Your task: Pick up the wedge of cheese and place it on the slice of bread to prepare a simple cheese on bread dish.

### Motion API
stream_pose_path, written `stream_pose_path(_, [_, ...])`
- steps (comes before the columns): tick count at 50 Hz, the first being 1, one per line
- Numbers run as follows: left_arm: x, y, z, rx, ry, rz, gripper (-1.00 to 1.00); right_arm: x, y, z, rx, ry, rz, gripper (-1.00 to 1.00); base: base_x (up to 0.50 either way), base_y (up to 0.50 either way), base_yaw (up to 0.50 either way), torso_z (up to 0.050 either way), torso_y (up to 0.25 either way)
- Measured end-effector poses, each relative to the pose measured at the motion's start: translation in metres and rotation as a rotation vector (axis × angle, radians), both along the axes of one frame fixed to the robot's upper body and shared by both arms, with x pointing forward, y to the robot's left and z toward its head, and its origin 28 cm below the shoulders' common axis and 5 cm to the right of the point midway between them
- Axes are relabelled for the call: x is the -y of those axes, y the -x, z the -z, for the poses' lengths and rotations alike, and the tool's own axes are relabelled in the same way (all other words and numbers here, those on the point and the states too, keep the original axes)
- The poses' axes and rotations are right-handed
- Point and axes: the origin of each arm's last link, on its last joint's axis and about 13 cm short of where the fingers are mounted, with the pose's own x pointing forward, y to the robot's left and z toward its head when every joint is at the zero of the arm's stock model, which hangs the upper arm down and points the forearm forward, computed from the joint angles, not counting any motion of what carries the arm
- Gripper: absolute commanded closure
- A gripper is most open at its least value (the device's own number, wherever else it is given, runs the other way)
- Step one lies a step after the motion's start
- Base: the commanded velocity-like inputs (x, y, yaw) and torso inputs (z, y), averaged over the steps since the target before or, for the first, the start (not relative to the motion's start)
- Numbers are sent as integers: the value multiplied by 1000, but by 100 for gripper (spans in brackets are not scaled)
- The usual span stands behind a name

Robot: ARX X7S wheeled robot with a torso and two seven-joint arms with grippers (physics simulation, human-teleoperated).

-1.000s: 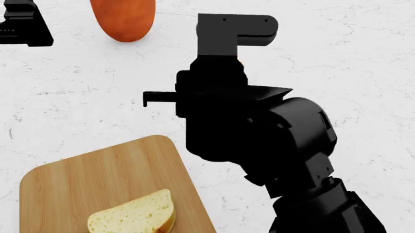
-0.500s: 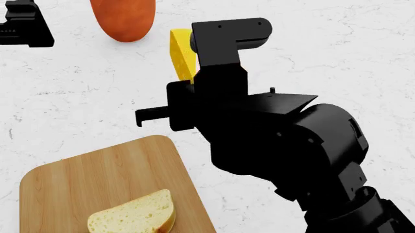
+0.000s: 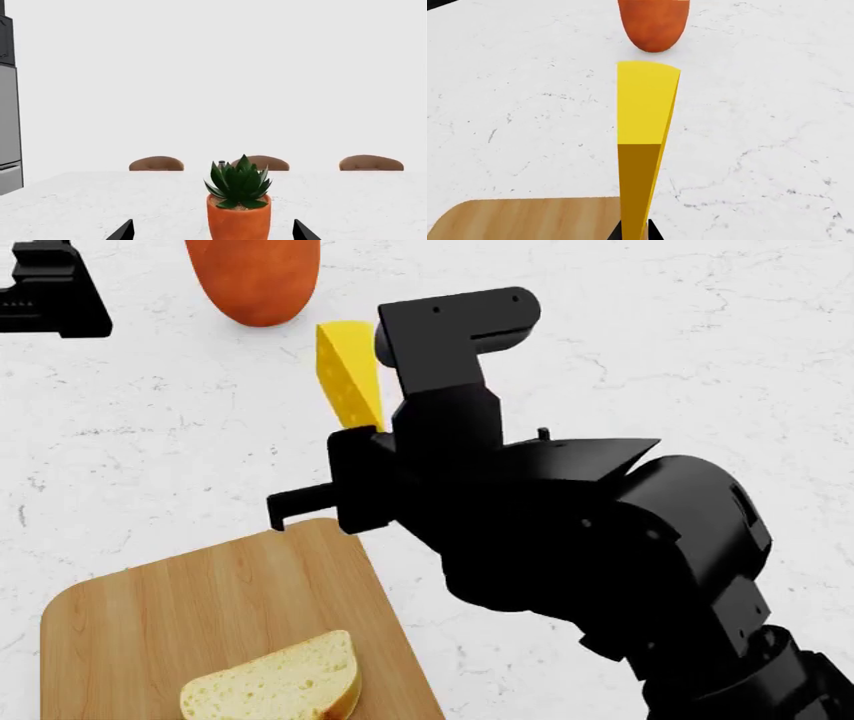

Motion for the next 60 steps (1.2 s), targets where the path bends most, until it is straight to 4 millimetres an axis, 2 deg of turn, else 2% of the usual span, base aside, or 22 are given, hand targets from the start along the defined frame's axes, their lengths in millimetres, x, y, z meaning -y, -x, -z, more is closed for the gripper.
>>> stream_pose_path(24, [0, 0, 0, -4, -6, -6, -100, -3, 11, 1, -4, 102, -309, 100, 0, 0, 0, 0, 0])
stream_pose_path(40, [0, 0, 1, -12, -13, -12, -100, -9, 20, 3, -17, 47, -525, 100, 0, 0, 0, 0, 1])
stream_pose_path(60, [1, -1, 1, -18, -25, -16, -100, 9, 29, 8, -122, 39, -555, 100, 0, 0, 0, 0, 0])
